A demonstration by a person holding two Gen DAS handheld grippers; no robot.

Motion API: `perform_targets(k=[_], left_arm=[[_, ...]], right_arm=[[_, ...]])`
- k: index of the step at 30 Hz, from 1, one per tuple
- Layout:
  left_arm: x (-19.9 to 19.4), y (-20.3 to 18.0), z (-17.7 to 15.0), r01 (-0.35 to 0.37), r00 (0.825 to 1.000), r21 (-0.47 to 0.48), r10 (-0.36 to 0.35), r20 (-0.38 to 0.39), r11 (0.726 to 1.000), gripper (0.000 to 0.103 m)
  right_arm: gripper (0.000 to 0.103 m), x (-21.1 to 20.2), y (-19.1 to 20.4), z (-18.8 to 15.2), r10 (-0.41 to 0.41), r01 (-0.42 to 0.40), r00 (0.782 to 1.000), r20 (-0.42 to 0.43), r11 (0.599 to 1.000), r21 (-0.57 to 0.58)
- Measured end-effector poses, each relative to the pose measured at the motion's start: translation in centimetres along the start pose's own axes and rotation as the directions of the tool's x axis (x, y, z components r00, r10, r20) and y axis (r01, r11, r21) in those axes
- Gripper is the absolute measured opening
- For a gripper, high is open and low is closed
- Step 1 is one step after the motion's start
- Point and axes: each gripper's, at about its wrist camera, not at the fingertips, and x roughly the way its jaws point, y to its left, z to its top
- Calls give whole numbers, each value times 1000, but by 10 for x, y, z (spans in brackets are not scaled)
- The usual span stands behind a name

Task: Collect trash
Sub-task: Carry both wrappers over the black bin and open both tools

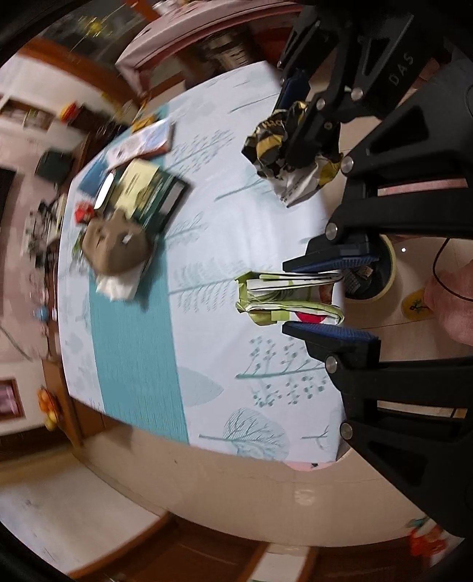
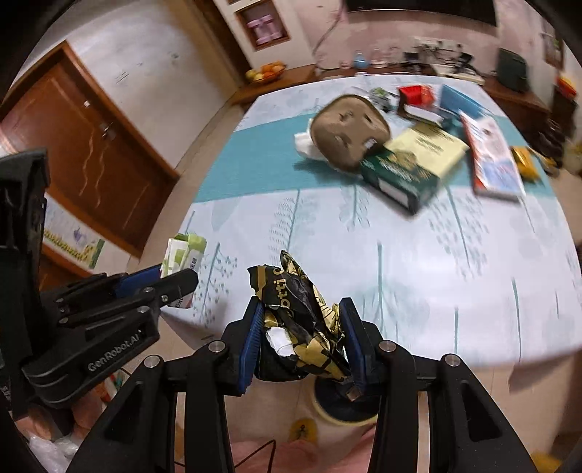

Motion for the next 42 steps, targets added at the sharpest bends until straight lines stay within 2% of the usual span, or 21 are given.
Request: perform_targets(k=[3, 6, 9, 17, 23, 28, 35, 40, 42], left_arm=[[-2, -6, -24, 38, 999, 48, -37, -12, 998, 23], [1, -14, -46, 65, 997, 74, -62, -45, 995, 23], [8, -24, -66, 88, 993, 93, -80, -83, 992, 23], [43, -63, -114, 102, 986, 196, -73, -152, 975, 23], [98, -90, -151, 97, 980, 258, -46, -195, 961, 23], [162, -96, -175, 85, 969, 225, -29, -244, 971, 23], [239, -98, -196, 55, 953, 222, 16, -303, 974, 24], [275, -100, -205, 37, 945, 223, 38, -324, 974, 33], [286, -96, -208, 30, 942, 213, 43, -332, 977, 41]], right_arm=[[41, -7, 5, -34, -37, 36, 999, 10, 998, 49], [41, -11, 2, -69, -22, 21, 1000, 4, 990, 137], [41, -12, -2, -114, -37, 43, 999, -33, 980, 196], [41, 6, -32, -164, -42, 67, 995, -85, 947, 313], [41, 54, -70, -198, -75, 120, 987, -139, 927, 354], [42, 107, -102, -225, -91, 151, 980, -180, 922, 357], [44, 185, -139, -263, -64, 148, 972, -227, 914, 377], [47, 227, -150, -281, -32, 135, 967, -253, 906, 401], [48, 243, -154, -284, -34, 154, 958, -283, 898, 413]])
